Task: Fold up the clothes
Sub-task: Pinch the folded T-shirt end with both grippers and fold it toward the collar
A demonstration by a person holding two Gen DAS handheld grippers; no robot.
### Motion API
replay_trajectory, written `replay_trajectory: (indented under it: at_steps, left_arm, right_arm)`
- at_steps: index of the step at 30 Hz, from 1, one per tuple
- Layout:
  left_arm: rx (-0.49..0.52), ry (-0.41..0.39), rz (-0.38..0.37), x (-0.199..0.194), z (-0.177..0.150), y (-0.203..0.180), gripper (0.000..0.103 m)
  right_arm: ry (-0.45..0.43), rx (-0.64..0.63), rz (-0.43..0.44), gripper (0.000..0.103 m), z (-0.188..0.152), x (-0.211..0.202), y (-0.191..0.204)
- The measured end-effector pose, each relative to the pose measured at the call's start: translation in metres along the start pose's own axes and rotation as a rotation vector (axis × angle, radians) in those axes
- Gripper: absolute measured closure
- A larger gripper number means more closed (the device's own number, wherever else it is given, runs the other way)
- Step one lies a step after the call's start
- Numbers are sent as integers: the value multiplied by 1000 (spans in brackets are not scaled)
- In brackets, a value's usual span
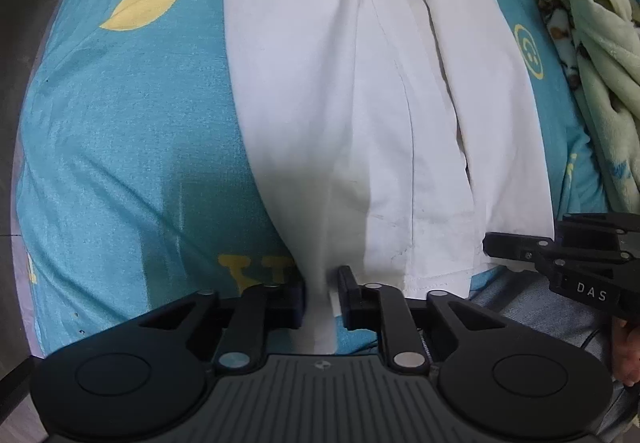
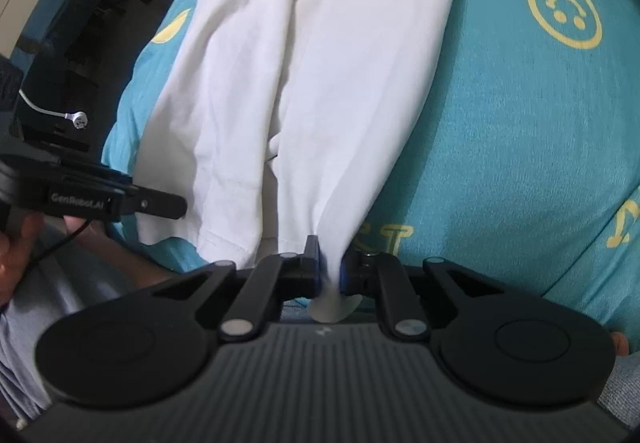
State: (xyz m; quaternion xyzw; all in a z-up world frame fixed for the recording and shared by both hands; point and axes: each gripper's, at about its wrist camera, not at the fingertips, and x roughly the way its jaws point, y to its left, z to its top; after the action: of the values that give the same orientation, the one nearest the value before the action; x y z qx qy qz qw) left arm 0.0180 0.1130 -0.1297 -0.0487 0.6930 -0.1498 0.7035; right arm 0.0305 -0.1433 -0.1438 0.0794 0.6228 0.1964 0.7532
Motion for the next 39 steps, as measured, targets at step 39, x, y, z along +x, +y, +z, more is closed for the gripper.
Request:
replay_trajectory:
  at_steps: [39]
  left_arm:
    - [41,-670,-212,-196,-198,-85,99]
  right_arm:
    - [-525,77,257,93,-136,-211,-26]
